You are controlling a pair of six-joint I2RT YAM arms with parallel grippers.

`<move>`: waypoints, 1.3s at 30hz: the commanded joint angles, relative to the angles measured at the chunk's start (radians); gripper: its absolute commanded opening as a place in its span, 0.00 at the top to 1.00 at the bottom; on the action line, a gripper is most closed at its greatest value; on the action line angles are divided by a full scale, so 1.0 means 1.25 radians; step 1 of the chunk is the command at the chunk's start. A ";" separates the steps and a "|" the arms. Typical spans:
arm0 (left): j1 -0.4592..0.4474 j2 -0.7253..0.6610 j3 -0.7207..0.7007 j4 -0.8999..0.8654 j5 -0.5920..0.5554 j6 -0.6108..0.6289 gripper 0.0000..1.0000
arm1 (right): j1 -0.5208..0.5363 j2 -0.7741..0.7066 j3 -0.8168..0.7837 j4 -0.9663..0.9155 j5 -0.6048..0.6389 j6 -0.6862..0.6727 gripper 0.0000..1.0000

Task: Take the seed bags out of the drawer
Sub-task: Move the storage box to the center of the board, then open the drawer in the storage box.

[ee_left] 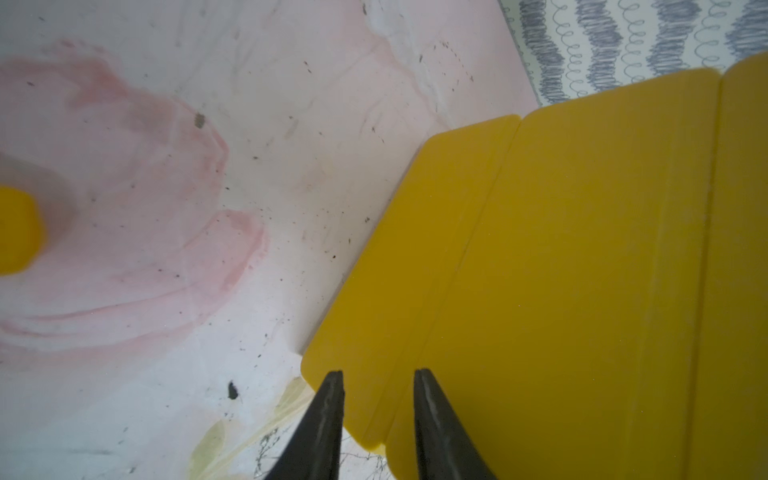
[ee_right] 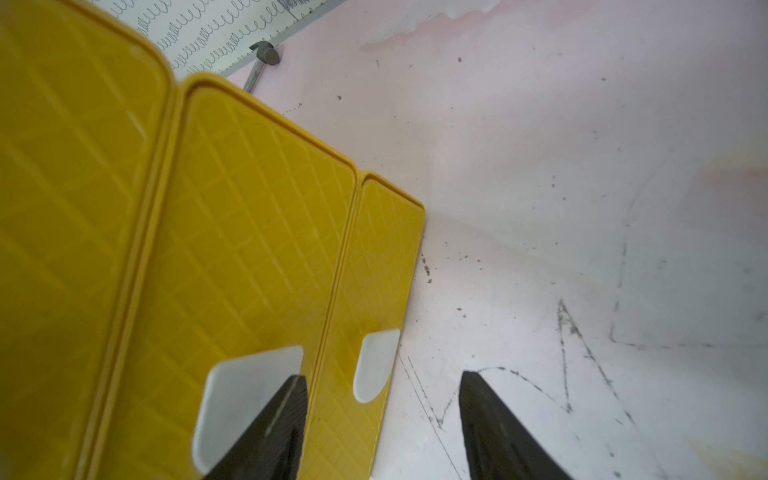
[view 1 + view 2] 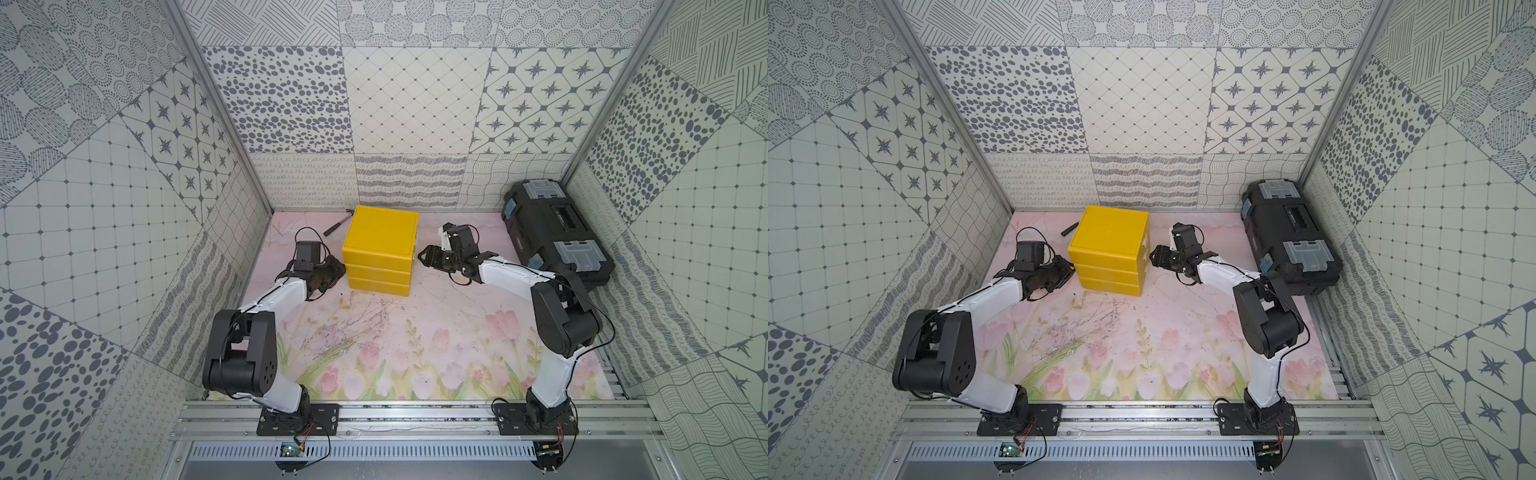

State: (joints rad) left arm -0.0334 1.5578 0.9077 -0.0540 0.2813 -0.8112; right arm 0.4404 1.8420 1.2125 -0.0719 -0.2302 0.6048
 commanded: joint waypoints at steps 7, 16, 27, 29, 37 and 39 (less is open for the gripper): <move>-0.037 -0.142 -0.038 -0.092 -0.027 0.038 0.60 | -0.058 -0.139 -0.046 -0.023 0.004 -0.027 0.35; -0.016 -0.308 0.121 -0.301 -0.068 0.127 0.44 | -0.044 -0.201 0.050 -0.108 -0.063 -0.002 0.41; -0.016 -0.043 0.454 -0.457 0.046 0.214 0.41 | 0.011 -0.152 0.161 -0.154 -0.062 0.012 0.50; -0.017 -0.021 0.467 -0.449 0.048 0.215 0.41 | 0.013 -0.143 0.167 -0.152 -0.052 0.013 0.51; -0.034 0.054 0.504 -0.437 0.064 0.219 0.44 | 0.013 -0.096 0.196 -0.156 -0.042 0.023 0.56; -0.039 0.064 0.508 -0.434 0.065 0.222 0.45 | 0.013 -0.097 0.195 -0.156 -0.041 0.023 0.57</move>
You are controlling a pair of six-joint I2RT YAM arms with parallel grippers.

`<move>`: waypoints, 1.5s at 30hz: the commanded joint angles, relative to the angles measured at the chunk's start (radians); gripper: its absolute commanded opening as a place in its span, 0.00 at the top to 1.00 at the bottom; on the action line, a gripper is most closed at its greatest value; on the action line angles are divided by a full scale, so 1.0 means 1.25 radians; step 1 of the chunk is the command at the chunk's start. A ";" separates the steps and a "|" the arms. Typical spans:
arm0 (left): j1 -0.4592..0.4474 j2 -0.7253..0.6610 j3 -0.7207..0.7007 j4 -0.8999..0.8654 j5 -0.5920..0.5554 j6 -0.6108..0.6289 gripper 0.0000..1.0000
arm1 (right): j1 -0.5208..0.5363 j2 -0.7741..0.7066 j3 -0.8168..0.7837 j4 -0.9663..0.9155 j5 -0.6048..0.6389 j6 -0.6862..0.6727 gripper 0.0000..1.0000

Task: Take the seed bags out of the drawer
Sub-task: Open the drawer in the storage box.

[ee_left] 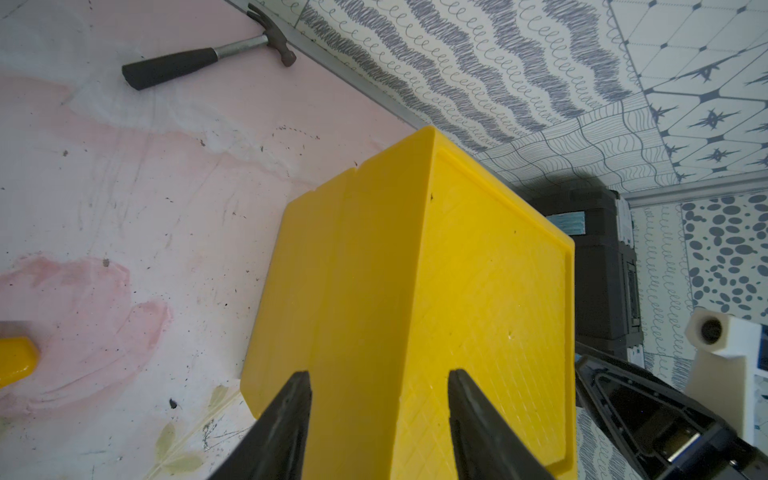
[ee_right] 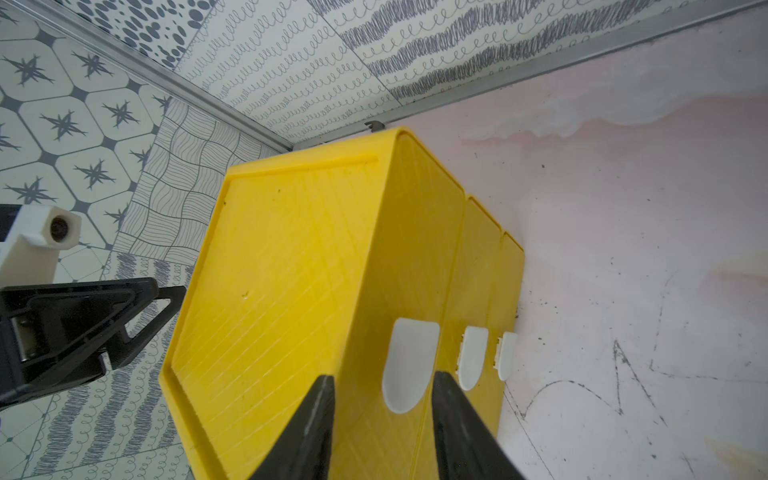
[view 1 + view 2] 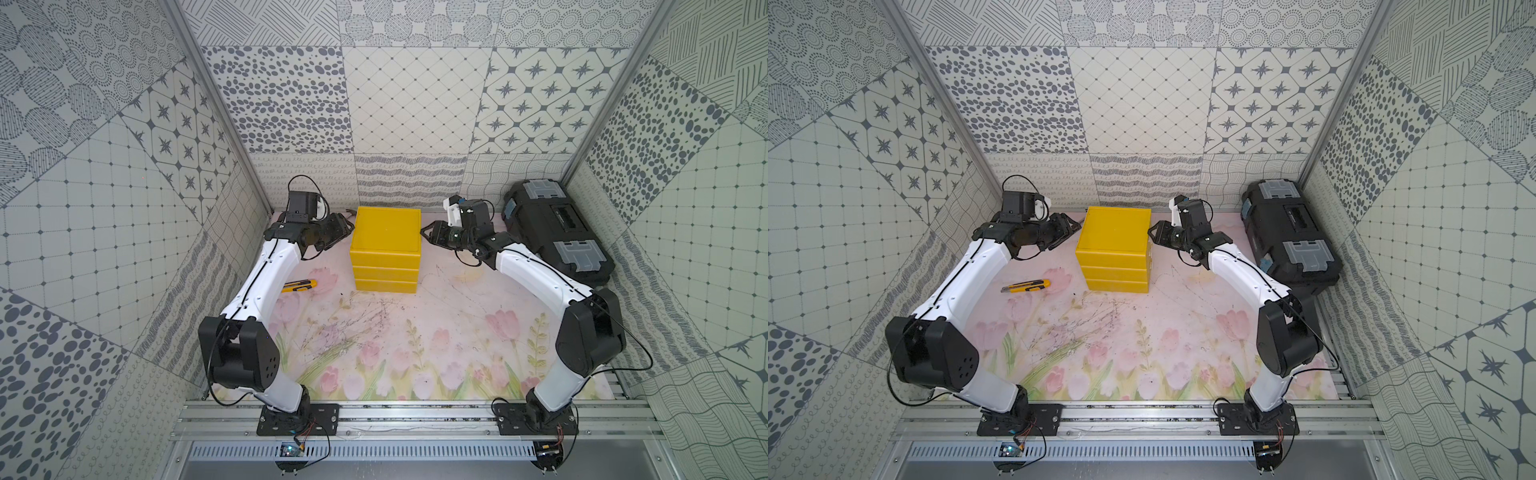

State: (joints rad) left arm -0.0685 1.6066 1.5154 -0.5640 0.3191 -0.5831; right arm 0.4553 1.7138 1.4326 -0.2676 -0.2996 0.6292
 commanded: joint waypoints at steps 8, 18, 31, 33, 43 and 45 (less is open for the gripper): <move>-0.028 0.064 0.026 -0.031 0.014 0.065 0.50 | 0.001 0.014 0.016 -0.002 0.019 0.002 0.59; -0.037 0.080 0.003 -0.028 -0.003 0.077 0.52 | 0.002 0.047 0.029 -0.011 0.022 0.004 0.63; -0.040 0.087 -0.012 -0.025 -0.007 0.079 0.55 | 0.003 0.054 0.047 -0.043 0.059 -0.011 0.83; -0.039 0.088 -0.018 -0.023 -0.007 0.079 0.56 | 0.003 0.040 0.048 -0.056 0.076 -0.019 0.88; -0.040 0.087 -0.029 -0.015 -0.006 0.075 0.56 | -0.024 -0.025 0.068 -0.144 0.165 -0.083 0.99; -0.038 0.088 -0.030 -0.015 -0.005 0.077 0.56 | -0.040 -0.032 0.066 -0.151 0.160 -0.088 0.99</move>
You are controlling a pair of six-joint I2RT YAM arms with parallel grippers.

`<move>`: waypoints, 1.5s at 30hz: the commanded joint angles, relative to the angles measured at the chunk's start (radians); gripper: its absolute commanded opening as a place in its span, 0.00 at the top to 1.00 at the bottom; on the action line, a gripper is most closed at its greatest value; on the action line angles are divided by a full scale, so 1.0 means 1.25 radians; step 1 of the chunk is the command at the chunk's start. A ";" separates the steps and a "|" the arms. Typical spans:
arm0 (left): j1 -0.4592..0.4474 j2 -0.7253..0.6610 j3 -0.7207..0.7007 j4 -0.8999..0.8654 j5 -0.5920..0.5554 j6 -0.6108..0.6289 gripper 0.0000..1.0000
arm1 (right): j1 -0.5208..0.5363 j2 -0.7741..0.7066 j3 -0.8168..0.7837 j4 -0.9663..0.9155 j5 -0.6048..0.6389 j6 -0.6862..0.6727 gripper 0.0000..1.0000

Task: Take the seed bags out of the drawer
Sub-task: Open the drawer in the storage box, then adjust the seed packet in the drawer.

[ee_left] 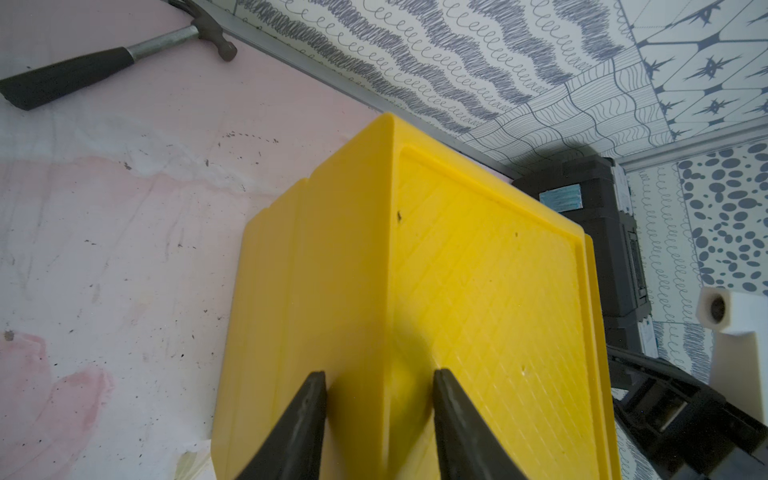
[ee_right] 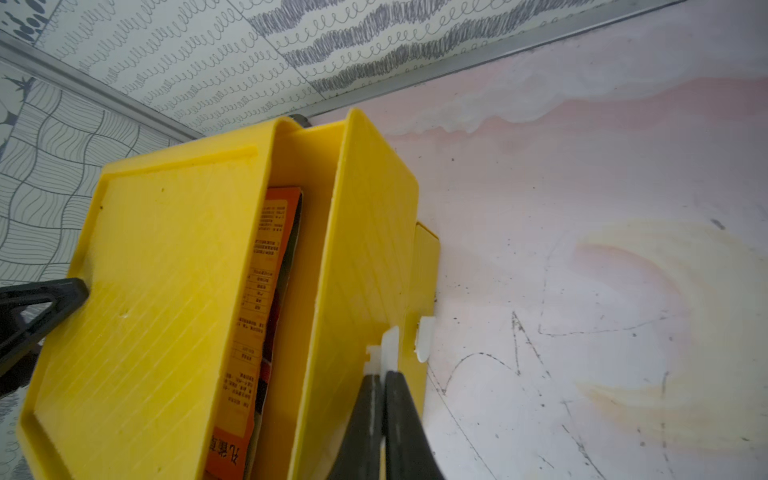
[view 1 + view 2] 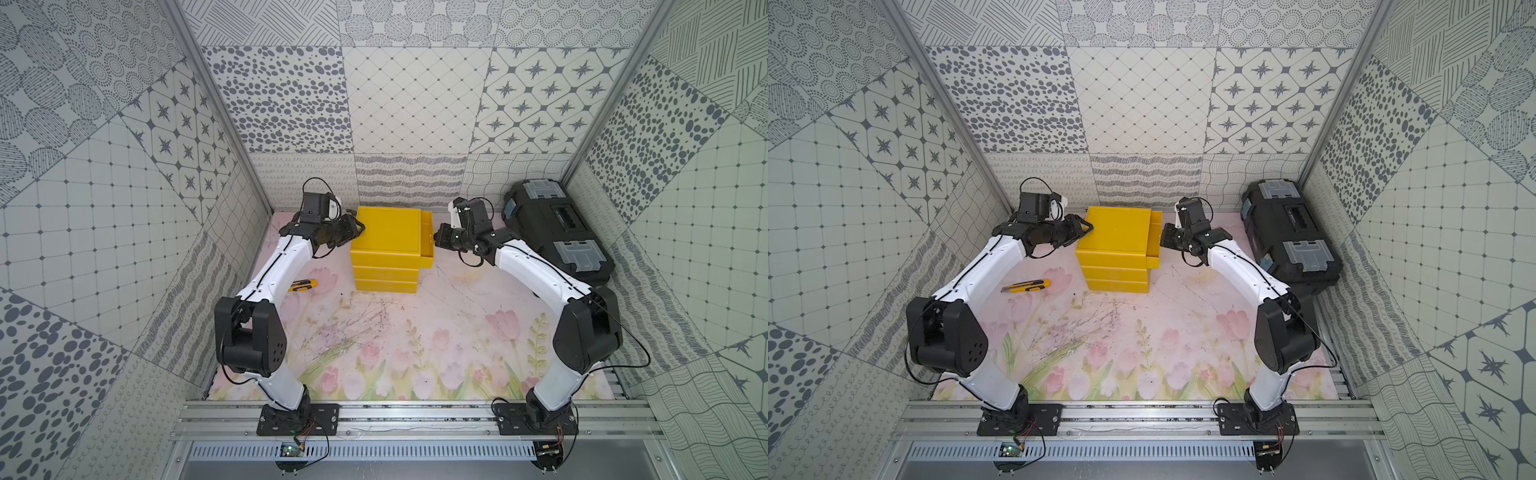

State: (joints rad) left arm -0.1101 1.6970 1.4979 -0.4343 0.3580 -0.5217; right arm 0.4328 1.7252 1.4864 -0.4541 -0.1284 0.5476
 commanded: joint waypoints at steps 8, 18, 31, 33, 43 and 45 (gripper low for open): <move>-0.005 0.011 -0.025 -0.117 -0.036 0.029 0.56 | -0.095 -0.064 0.005 -0.018 -0.003 -0.041 1.00; -0.004 0.005 -0.029 -0.119 -0.036 0.033 0.56 | -0.141 -0.074 -0.013 -0.022 -0.018 -0.045 1.00; 0.003 0.013 -0.023 -0.122 -0.010 0.036 0.57 | -0.144 -0.081 -0.021 -0.022 -0.017 -0.047 0.75; 0.004 0.011 -0.025 -0.117 -0.003 0.032 0.57 | -0.144 -0.089 -0.022 -0.025 -0.010 -0.048 0.66; 0.007 0.001 -0.041 -0.104 0.006 0.029 0.57 | -0.105 -0.173 0.033 -0.089 0.089 -0.066 0.50; 0.006 0.001 -0.044 -0.101 0.010 0.027 0.57 | -0.067 -0.157 0.083 -0.118 0.091 -0.076 0.53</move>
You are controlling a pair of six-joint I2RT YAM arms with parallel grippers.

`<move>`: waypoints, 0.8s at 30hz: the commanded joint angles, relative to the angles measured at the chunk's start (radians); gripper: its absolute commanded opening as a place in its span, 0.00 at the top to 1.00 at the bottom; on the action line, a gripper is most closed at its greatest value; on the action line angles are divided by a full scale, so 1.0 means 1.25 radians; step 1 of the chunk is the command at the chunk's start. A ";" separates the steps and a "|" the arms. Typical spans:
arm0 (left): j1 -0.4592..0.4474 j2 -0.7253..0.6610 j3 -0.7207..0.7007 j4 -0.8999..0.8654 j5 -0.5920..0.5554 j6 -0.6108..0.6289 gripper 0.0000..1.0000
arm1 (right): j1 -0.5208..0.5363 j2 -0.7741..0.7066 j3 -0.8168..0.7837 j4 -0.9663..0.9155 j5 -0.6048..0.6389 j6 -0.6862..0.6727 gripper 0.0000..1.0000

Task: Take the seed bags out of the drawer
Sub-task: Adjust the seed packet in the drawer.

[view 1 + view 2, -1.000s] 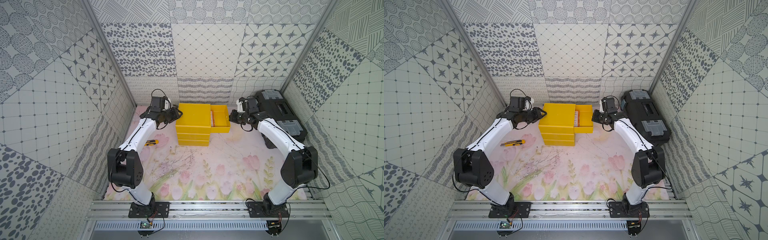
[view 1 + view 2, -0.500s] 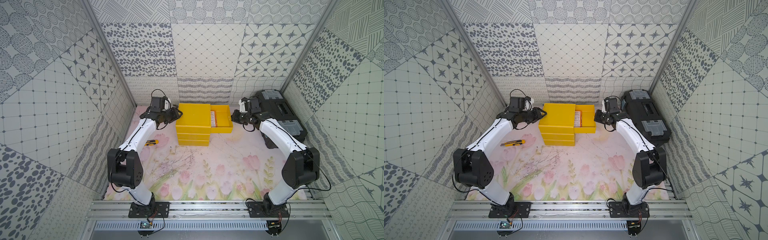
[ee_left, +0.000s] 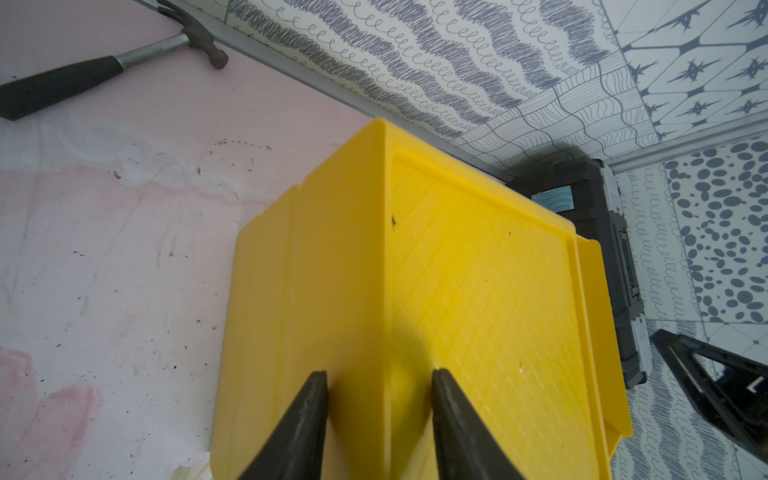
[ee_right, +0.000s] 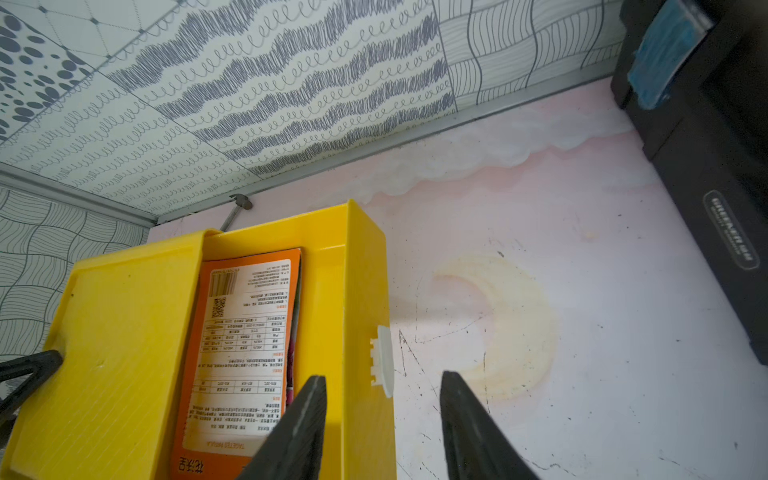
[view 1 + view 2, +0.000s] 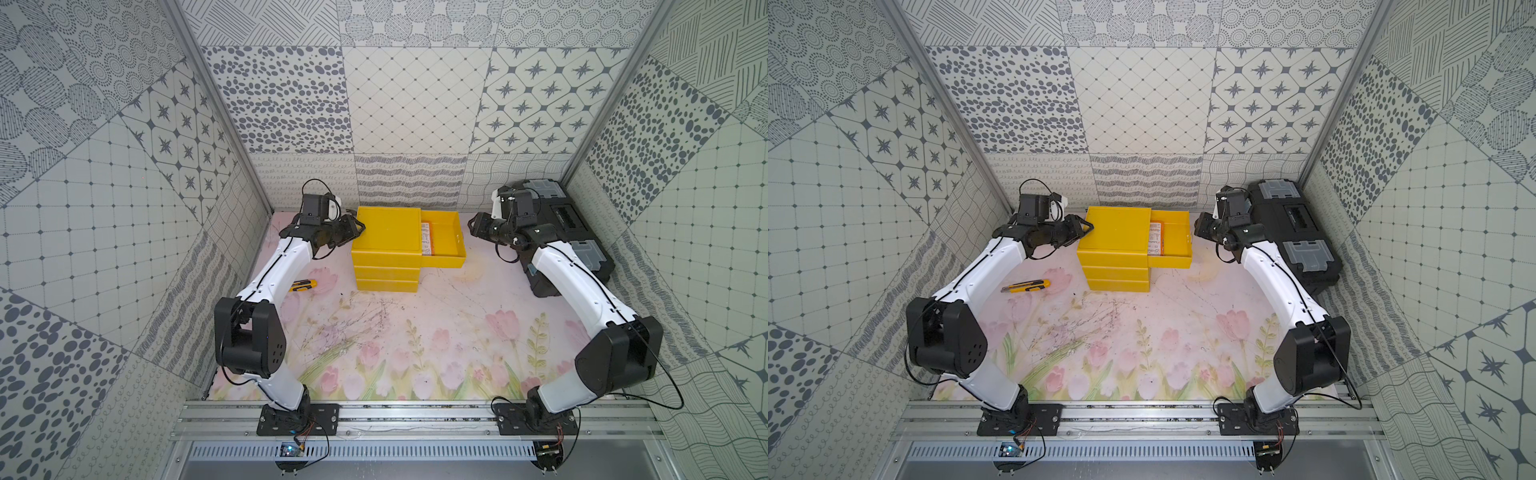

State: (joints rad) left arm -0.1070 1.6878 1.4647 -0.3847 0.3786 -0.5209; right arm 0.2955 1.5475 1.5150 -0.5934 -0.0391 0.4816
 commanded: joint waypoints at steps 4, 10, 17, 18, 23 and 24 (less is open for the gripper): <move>0.004 0.012 -0.026 -0.134 0.001 0.023 0.57 | 0.110 0.077 0.183 -0.079 0.009 -0.027 0.60; 0.006 0.013 -0.029 -0.139 0.004 0.029 0.57 | 0.145 0.200 0.275 -0.132 0.030 -0.004 0.65; 0.005 0.016 -0.032 -0.138 0.014 0.025 0.57 | 0.145 0.301 0.336 -0.167 0.031 0.000 0.61; 0.006 0.015 -0.031 -0.137 0.015 0.024 0.58 | 0.145 0.318 0.351 -0.175 0.031 -0.001 0.60; 0.007 0.011 -0.030 -0.140 0.015 0.029 0.57 | 0.145 0.382 0.414 -0.201 0.042 -0.007 0.55; 0.007 0.009 -0.030 -0.140 0.014 0.029 0.58 | 0.145 0.394 0.426 -0.204 0.042 -0.009 0.55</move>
State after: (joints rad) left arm -0.1020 1.6848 1.4452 -0.3561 0.3965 -0.5209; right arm 0.4774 2.0163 1.9938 -0.8410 -0.0059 0.4744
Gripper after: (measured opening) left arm 0.427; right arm 0.448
